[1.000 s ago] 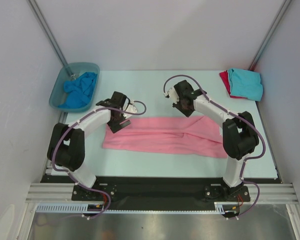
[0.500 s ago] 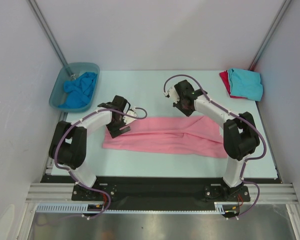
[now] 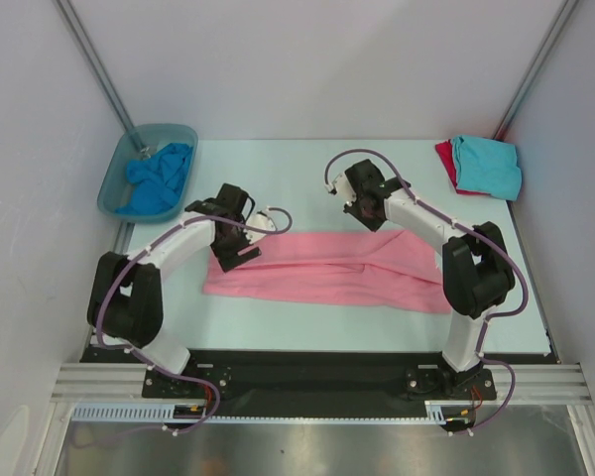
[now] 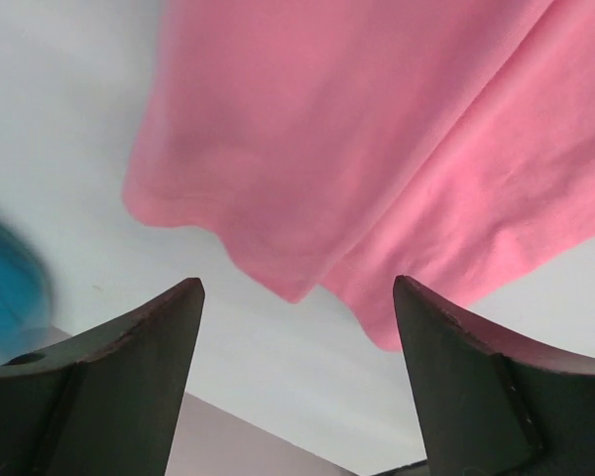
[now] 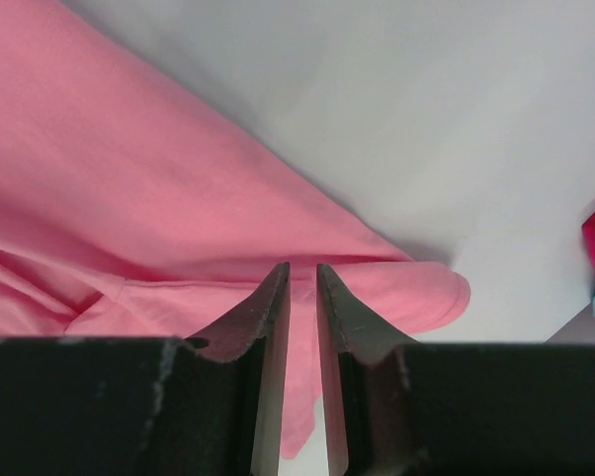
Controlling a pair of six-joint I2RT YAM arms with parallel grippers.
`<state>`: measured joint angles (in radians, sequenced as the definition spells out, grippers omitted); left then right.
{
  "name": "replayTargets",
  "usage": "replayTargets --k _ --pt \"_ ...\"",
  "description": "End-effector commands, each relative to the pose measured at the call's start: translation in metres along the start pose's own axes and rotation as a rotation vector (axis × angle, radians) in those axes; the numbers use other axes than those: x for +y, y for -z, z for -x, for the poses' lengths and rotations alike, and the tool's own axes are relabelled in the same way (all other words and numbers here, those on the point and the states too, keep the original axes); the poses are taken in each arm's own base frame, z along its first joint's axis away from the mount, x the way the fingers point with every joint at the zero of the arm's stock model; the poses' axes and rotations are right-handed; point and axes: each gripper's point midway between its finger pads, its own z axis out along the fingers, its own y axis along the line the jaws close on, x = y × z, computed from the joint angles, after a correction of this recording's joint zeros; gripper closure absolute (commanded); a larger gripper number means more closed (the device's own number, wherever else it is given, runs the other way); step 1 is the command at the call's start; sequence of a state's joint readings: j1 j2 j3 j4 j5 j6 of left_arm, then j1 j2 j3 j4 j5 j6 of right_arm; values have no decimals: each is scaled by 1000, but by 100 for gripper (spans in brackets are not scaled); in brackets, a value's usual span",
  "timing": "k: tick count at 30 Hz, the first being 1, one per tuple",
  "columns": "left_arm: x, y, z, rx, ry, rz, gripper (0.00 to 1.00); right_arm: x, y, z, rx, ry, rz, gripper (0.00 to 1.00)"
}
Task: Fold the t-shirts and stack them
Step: Fold the tshirt
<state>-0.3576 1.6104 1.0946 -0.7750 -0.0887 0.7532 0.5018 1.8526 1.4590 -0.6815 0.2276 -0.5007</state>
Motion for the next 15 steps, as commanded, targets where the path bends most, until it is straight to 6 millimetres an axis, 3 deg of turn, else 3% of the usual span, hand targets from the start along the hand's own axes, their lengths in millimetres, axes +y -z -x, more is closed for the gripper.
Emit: replayTargets --k 1,6,15 --pt "24 42 38 -182 6 76 16 -21 9 6 -18 -37 -70 78" --pt "46 40 48 -208 33 172 16 -52 5 -12 3 -152 -27 76" --pt "42 -6 44 -174 64 169 16 -51 -9 -64 81 -192 33 76"
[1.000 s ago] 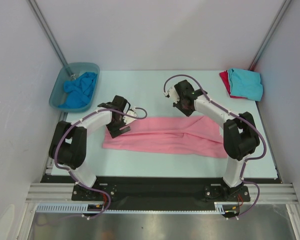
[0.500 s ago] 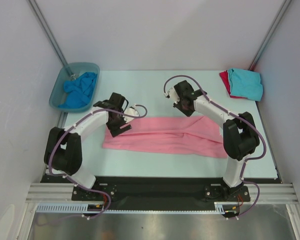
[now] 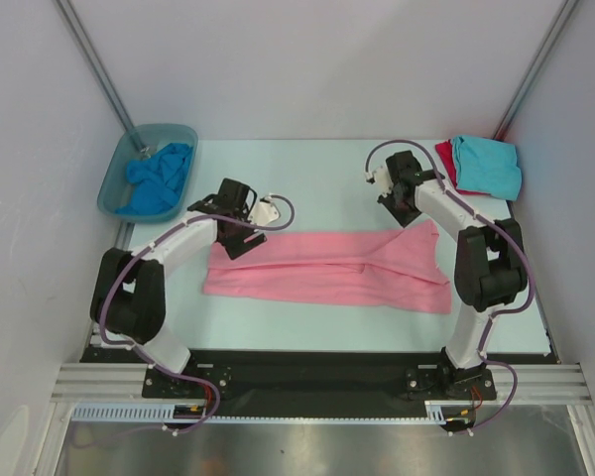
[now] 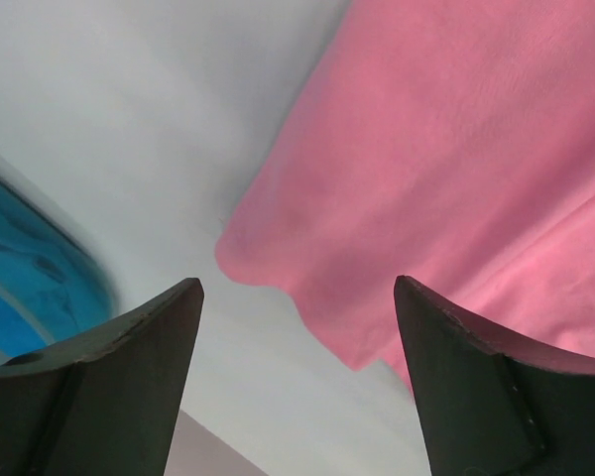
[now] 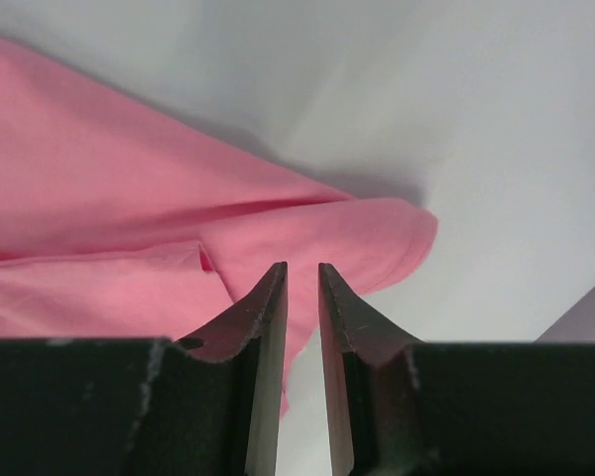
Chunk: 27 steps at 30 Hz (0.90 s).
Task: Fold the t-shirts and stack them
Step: Fold the tshirt
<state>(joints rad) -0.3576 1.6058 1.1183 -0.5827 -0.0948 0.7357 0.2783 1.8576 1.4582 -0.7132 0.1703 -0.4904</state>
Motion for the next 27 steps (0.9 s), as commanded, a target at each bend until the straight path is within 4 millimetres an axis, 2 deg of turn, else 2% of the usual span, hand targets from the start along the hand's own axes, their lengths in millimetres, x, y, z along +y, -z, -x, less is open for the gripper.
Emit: replayTargets --k 1,6,10,18,27 --pt "-2 -15 1 -10 27 13 16 8 1 -10 -1 0 55 76" --pt "-7 -24 -6 10 27 8 16 23 -4 -22 12 7 122 76" --pt "-7 -26 -5 11 36 10 16 35 1 -20 -12 -5 193 74" --pt "-8 -24 -4 1 43 5 16 34 1 -24 -32 -58 284 68" --pt "-8 -24 -4 1 39 8 16 47 -4 -25 -65 -54 447 63"
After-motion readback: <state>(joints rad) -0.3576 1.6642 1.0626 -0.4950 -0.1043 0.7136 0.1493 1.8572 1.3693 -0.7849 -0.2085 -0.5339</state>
